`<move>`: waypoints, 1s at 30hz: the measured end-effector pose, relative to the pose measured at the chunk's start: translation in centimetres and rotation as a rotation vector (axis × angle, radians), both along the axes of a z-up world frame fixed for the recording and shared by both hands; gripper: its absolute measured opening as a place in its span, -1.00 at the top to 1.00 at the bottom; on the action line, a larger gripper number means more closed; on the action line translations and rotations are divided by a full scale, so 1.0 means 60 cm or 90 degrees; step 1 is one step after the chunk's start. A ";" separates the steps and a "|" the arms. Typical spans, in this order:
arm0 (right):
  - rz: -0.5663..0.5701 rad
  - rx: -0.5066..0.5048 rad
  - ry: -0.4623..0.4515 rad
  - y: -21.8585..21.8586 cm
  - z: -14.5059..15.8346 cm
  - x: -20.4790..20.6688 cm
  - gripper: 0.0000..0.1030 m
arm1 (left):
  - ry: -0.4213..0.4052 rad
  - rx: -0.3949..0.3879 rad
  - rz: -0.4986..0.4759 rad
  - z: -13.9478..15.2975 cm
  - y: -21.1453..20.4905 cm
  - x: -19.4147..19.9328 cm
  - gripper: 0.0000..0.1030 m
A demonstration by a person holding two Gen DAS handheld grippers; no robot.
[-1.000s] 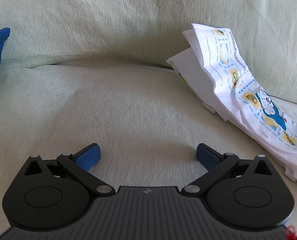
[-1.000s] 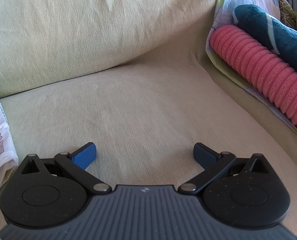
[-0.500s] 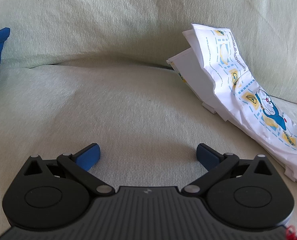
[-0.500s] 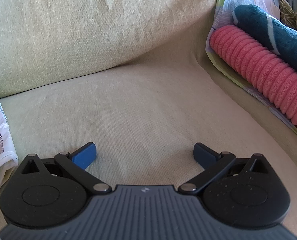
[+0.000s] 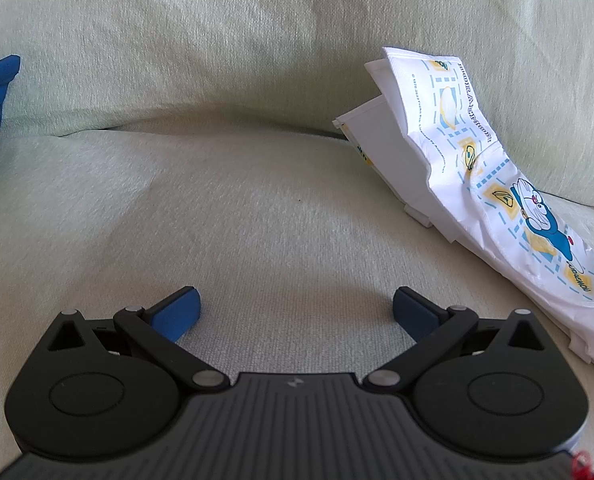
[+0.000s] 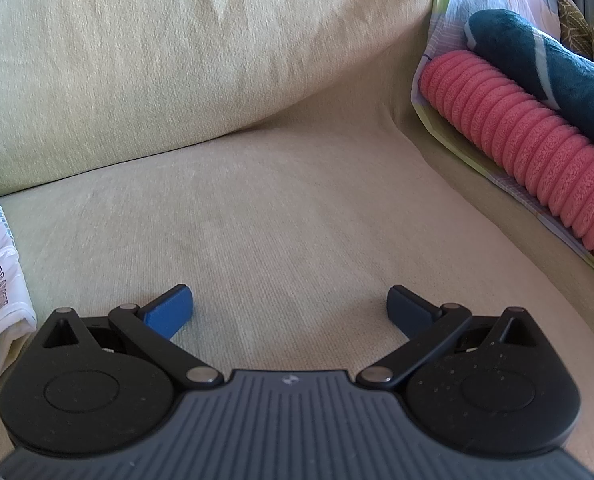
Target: Fold shopping bag
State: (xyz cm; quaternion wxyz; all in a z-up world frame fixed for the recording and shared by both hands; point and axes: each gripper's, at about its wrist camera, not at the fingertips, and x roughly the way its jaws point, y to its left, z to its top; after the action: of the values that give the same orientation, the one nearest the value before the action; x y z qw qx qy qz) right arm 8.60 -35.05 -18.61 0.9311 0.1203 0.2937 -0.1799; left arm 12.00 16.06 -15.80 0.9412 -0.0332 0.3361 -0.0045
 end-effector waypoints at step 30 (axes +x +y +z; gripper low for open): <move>0.004 0.001 0.009 0.000 0.001 -0.007 -0.99 | 0.031 -0.007 0.004 0.010 0.011 -0.001 -1.00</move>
State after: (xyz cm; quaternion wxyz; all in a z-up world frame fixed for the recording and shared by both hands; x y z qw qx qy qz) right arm 8.17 -35.04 -18.58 0.9295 0.1191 0.3006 -0.1773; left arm 11.95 16.70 -15.18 0.9326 -0.0395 0.3588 -0.0025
